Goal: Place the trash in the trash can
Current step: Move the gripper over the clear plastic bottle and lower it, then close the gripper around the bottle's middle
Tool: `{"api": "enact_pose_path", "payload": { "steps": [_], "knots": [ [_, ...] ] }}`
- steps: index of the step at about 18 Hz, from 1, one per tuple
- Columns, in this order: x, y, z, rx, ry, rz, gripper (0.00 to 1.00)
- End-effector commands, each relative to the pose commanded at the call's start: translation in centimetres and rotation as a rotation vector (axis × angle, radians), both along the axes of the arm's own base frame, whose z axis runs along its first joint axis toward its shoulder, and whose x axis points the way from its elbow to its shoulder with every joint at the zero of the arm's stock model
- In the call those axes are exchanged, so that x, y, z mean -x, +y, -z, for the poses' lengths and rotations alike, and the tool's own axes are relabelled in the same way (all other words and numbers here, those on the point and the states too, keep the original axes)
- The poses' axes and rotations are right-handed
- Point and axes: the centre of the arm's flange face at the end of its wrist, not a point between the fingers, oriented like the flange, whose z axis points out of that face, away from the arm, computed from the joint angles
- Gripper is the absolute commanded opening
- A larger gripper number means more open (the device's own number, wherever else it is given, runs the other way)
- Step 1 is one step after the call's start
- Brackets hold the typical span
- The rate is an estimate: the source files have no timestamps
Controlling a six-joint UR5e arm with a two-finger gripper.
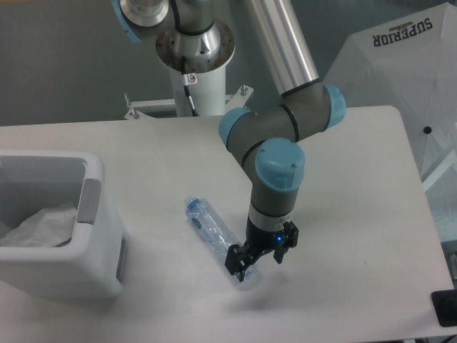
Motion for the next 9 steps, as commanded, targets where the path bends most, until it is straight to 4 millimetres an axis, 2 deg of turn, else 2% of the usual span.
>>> {"api": "enact_pose_path", "payload": {
  "steps": [4,9],
  "knots": [
    [-0.9,0.4,2.0,0.062,0.013,0.008,1.0],
    [-0.9,0.4,3.1,0.078,0.004,0.009,1.0]
  ]
}}
